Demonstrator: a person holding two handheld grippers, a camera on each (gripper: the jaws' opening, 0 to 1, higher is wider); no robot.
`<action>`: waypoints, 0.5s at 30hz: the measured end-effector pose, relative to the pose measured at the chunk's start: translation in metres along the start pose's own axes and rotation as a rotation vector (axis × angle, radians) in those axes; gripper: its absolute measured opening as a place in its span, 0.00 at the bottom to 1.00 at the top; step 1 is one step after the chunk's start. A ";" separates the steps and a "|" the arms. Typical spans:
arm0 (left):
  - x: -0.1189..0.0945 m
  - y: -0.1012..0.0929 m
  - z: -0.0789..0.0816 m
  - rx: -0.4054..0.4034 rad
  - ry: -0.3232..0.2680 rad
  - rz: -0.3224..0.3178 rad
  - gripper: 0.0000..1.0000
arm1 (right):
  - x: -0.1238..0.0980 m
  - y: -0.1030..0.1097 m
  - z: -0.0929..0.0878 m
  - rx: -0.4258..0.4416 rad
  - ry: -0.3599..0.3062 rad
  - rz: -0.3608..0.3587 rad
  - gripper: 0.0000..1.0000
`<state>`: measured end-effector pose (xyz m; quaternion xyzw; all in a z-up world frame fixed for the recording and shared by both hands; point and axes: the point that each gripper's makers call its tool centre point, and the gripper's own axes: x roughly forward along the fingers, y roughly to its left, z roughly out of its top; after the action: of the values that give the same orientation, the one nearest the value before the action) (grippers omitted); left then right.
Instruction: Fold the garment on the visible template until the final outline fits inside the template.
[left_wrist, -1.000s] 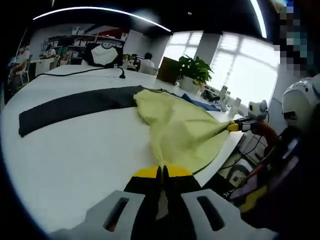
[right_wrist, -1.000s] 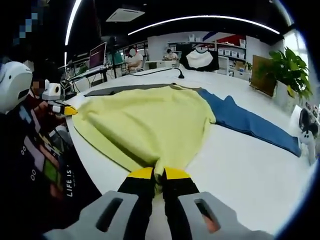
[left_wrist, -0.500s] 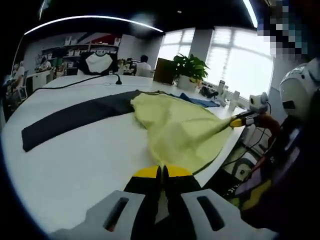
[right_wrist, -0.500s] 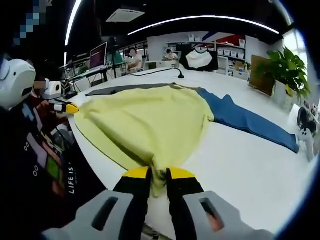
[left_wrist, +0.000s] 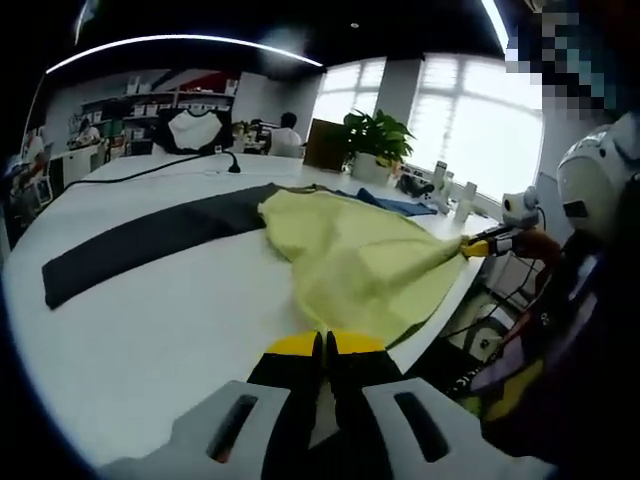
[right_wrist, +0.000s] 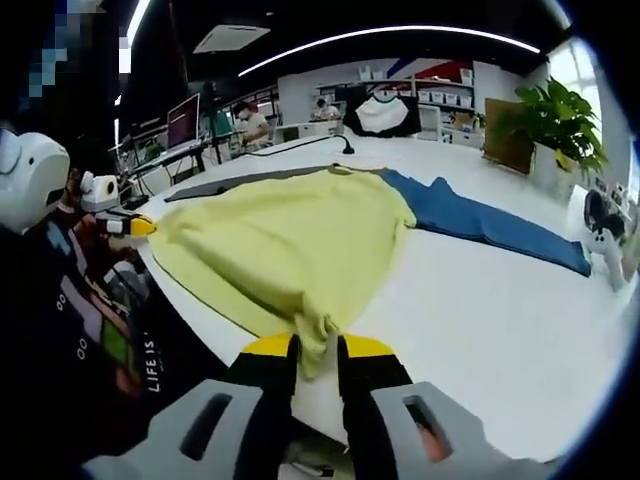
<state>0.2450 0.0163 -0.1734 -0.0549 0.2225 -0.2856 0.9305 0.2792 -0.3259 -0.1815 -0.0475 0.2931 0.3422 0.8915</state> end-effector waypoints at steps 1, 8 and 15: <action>0.000 0.001 0.000 0.000 0.000 0.000 0.03 | -0.001 0.002 0.000 0.016 0.002 0.008 0.06; -0.003 0.000 0.002 0.001 -0.004 -0.004 0.03 | -0.008 0.009 -0.001 0.081 0.005 0.034 0.01; -0.009 -0.002 0.006 -0.011 0.021 -0.029 0.03 | -0.016 0.019 -0.006 0.133 0.065 0.064 0.01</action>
<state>0.2401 0.0196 -0.1641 -0.0603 0.2332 -0.2983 0.9236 0.2545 -0.3223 -0.1753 0.0102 0.3452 0.3483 0.8714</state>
